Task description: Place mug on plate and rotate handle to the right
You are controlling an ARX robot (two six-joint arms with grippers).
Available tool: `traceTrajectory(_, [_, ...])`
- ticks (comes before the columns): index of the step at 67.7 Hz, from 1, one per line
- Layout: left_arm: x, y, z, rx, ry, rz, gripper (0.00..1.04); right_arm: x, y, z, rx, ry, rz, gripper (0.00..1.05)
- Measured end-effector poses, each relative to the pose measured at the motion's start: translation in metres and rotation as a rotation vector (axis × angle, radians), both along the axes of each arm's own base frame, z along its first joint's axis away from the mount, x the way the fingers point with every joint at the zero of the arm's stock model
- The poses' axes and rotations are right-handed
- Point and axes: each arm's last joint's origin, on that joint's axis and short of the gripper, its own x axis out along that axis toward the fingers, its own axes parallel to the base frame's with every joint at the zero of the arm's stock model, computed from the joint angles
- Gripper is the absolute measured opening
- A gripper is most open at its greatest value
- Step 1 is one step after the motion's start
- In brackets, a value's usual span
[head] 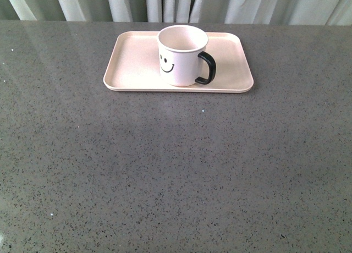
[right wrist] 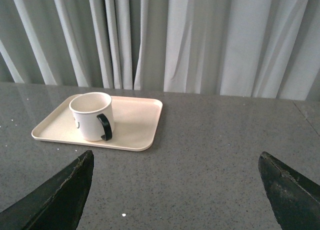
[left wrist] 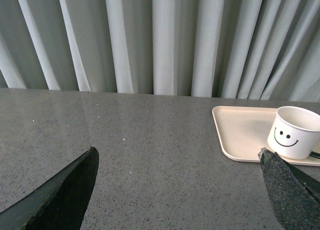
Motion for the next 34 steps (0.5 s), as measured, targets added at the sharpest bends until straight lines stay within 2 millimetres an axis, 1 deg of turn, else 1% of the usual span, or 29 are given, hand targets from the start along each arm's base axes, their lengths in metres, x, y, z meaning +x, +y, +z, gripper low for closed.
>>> traceTrajectory(16, [0.000,0.000,0.000,0.000,0.000,0.000,0.96,0.000,0.000,0.000,0.000,0.000,0.000,0.96])
traceTrajectory(18, [0.000,0.000,0.000,0.000,0.000,0.000,0.96,0.001,0.000,-0.001,-0.013,0.060,0.042,0.96])
traceTrajectory(19, [0.000,0.000,0.000,0.000,0.000,0.001,0.96,0.001,0.000,0.000,-0.028,0.145,0.105,0.96])
traceTrajectory(20, [0.000,0.000,0.000,0.000,0.000,0.002,0.95,0.001,0.000,0.000,-0.025,0.195,0.128,0.96])
traceTrajectory(21, [0.000,0.000,0.000,0.000,0.000,0.002,0.95,0.002,0.000,0.001,-0.029,0.297,0.177,0.96])
traceTrajectory(22, [0.000,0.000,0.000,0.000,0.000,0.001,0.95,0.003,-0.001,0.002,-0.020,0.345,0.200,0.96])
traceTrajectory(23, [0.000,0.000,0.000,0.000,0.000,0.000,0.95,0.006,-0.001,0.004,-0.005,0.441,0.246,0.96])
traceTrajectory(25, [0.000,0.000,0.000,0.000,0.000,-0.001,0.95,0.013,-0.002,0.008,0.013,0.535,0.303,0.96])
traceTrajectory(27, [0.000,0.000,0.000,0.000,0.000,0.000,0.96,0.022,-0.004,0.011,0.022,0.583,0.324,0.96])
traceTrajectory(30, [0.000,0.000,0.000,0.000,0.000,0.000,0.96,0.037,-0.007,0.018,0.011,0.603,0.330,0.96])
traceTrajectory(33, [0.000,0.000,0.000,0.000,0.000,0.000,0.96,0.059,-0.012,0.027,-0.016,0.593,0.322,0.96])
traceTrajectory(34, [0.000,0.000,0.000,0.000,0.000,0.000,0.95,0.064,-0.013,0.029,-0.025,0.589,0.320,0.96])
